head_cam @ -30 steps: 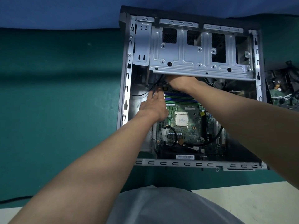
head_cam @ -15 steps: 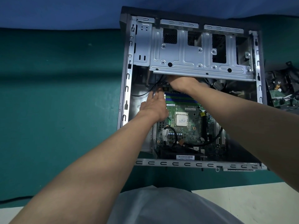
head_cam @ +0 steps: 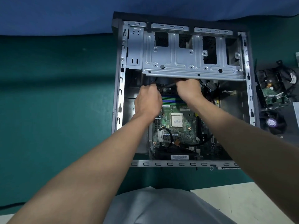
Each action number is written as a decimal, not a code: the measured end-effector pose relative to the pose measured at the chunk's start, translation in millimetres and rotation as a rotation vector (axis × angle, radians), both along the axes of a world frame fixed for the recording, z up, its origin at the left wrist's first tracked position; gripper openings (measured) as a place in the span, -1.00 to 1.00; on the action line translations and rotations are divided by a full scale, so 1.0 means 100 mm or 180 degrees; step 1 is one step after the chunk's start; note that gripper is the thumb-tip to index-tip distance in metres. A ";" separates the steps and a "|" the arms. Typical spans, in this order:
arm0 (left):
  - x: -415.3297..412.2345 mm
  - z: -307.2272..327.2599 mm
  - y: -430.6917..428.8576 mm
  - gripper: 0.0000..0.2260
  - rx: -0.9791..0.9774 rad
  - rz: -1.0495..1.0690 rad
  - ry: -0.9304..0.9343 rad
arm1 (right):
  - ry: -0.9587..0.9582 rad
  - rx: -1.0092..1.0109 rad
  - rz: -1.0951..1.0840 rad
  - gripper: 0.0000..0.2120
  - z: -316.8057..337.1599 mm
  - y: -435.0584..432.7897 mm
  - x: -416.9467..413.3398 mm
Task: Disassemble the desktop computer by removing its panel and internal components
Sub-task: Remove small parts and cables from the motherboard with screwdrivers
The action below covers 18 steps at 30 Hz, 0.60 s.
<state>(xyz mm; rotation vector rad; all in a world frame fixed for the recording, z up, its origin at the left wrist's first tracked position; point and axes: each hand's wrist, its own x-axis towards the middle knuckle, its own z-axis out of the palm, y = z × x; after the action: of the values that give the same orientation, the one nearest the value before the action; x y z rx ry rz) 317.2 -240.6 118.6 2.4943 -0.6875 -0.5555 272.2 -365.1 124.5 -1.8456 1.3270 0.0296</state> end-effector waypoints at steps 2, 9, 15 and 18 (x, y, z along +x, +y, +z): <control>-0.01 0.02 -0.01 -0.82 -0.0139 -0.0010 -0.0018 | -0.0288 0.0175 -0.0274 -0.75 -0.01 0.01 -0.13; -0.12 0.10 -0.14 -0.76 -0.0394 -0.0612 0.0297 | -0.0917 0.0589 -0.0767 -0.96 0.06 -0.06 -0.52; -0.25 0.19 -0.23 -0.83 -0.0531 -0.0564 0.0247 | -0.1718 0.1166 -0.1445 -0.93 0.32 -0.16 -0.83; -0.35 0.30 -0.31 -0.87 -0.0738 -0.0652 0.0153 | -0.2716 0.1968 -0.2040 -0.85 0.52 -0.18 -0.98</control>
<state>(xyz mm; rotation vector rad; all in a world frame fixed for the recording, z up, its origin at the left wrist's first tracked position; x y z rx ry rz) 281.9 -271.9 148.4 2.2037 -0.9391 -0.5713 174.0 -382.8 176.1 -0.7035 1.0440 -0.5590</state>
